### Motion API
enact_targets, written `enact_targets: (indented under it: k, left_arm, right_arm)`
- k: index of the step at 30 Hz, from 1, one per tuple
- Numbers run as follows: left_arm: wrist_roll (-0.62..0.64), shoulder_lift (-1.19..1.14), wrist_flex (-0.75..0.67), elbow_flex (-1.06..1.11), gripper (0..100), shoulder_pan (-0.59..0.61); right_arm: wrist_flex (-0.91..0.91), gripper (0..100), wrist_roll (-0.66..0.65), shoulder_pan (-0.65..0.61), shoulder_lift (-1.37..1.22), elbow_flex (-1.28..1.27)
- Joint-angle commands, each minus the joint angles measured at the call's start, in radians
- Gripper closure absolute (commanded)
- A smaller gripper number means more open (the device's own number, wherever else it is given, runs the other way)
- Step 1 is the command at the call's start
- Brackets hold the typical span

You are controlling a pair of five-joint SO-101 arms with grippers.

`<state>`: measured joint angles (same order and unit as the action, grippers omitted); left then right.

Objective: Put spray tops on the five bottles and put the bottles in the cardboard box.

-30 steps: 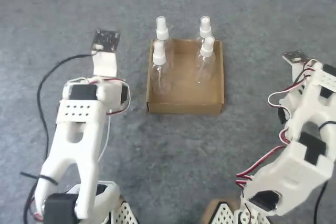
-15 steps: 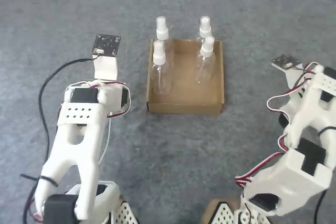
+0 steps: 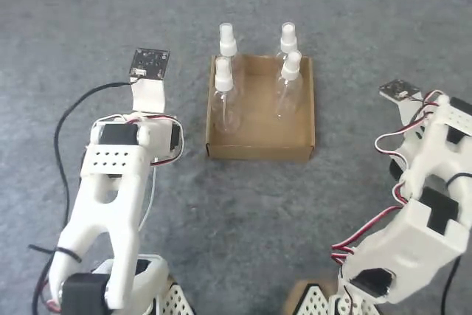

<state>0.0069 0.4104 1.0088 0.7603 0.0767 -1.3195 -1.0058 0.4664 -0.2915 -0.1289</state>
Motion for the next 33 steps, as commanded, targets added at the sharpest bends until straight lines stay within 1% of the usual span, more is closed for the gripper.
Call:
enact_targets:
  k: [1, 3, 5, 9, 12, 16, 19, 22, 25, 30, 33]
  left_arm:
    - [0.012, 0.046, -0.023, -0.004, 99, 0.002]
    - [0.012, 0.046, -0.023, -0.004, 99, 0.003]
    - [0.012, 0.052, -0.023, -0.004, 99, 0.003]
    - [0.012, 0.052, -0.023, -0.004, 99, 0.005]
    - [0.014, 0.054, -0.023, -0.004, 99, 0.005]
    - [0.049, 0.054, -0.02, -0.004, 99, 0.005]
    - [0.054, 0.054, -0.02, -0.004, 99, 0.0]
    - [0.054, 0.054, -0.018, -0.004, 99, 0.0]
    - [0.054, 0.054, -0.017, -0.002, 99, 0.003]
    - [0.054, 0.055, -0.018, 0.012, 99, 0.0]
    - [0.054, 0.055, -0.015, 0.012, 99, 0.003]
  right_arm:
    - [0.01, 88.7, -0.011, 0.013, 0.01, 0.005]
    - [0.012, 95.2, -0.008, 0.013, 0.008, 0.003]
    - [0.008, 99.6, -0.008, 0.015, 0.012, 0.003]
    - [-0.015, 99.3, 0.011, 0.025, 0.061, 0.011]
    - [-0.019, 99.3, 0.068, 0.028, 0.162, 0.003]
    - [-0.021, 99.3, 0.153, 0.027, 0.334, 0.003]
    - [-0.048, 99.3, 0.221, 0.005, 0.467, -0.014]
    - [-0.094, 99.3, 0.273, -0.07, 0.61, -0.057]
    - [-0.122, 99.3, 0.345, -0.18, 0.766, -0.115]
    - [-0.143, 99.3, 0.446, -0.432, 1.027, -0.239]
    - [-0.143, 99.3, 0.499, -0.57, 1.125, -0.322]
